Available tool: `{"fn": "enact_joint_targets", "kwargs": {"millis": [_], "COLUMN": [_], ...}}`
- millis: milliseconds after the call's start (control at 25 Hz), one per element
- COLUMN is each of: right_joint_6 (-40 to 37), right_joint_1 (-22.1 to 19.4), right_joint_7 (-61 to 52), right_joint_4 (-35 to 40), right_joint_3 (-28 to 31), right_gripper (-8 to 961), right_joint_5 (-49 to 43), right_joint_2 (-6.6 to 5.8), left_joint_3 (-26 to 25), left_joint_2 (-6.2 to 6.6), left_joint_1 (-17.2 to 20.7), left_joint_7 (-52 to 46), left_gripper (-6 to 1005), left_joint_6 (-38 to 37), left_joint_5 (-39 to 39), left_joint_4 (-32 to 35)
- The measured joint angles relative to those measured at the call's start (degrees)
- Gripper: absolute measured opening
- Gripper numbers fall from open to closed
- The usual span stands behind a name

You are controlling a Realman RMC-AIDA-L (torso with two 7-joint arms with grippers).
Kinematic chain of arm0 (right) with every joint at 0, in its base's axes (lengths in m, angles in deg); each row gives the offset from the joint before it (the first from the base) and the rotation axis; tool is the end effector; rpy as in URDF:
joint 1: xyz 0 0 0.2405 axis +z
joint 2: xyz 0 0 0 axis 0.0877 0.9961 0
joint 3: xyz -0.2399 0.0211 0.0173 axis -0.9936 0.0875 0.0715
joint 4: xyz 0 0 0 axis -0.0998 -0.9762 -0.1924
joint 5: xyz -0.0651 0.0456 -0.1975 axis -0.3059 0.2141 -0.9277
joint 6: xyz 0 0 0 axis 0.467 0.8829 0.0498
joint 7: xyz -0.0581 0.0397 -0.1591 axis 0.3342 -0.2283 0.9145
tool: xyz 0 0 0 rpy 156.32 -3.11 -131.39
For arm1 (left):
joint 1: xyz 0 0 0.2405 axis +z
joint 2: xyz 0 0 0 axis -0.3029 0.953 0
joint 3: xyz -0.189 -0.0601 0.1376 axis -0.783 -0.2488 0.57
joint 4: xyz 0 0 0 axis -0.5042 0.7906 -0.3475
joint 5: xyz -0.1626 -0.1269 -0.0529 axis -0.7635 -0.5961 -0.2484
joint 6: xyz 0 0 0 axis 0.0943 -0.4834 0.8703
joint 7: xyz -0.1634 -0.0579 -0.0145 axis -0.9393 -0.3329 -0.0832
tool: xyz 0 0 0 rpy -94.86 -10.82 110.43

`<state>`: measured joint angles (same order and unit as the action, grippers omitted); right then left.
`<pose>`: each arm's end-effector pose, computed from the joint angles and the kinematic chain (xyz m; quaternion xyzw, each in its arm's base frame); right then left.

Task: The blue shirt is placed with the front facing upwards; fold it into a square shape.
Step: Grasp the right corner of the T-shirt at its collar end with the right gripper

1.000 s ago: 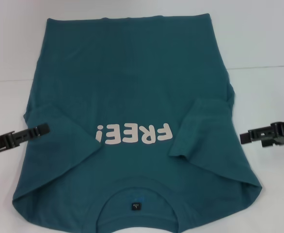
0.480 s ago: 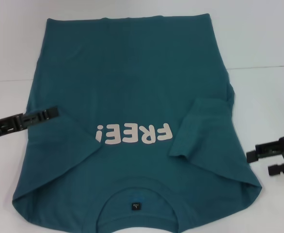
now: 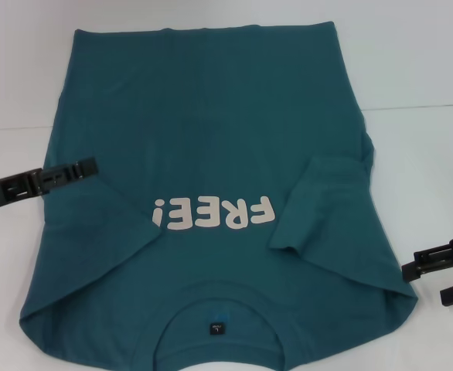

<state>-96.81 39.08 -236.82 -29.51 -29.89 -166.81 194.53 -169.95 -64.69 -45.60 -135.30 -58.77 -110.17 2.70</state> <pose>0.3075 0.3369 0.0548 -0.6459 0.7556 0.0083 0.1085 -0.2568 0.3771 0.0410 -0.7994 -0.4744 -0.2986 0.2160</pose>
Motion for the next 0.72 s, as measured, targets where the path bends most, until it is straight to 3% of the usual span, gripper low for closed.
{"fn": "enact_joint_targets", "kwargs": {"millis": [720], "right_joint_6": [4.2], "right_joint_1": [2.2], "right_joint_7": [-0.8], "right_joint_4": [-6.0], "right_joint_3": [0.9], "right_gripper": [869], "right_joint_5": [-0.1], "right_joint_2": [-0.07], "left_joint_3": [0.0], "left_joint_2": [-0.2], "left_joint_1": [-0.6], "left_joint_7": [0.0], "left_gripper": [791], "left_joint_6": [2.2], "left_joint_5": [-0.1], "left_joint_4": [0.4]}}
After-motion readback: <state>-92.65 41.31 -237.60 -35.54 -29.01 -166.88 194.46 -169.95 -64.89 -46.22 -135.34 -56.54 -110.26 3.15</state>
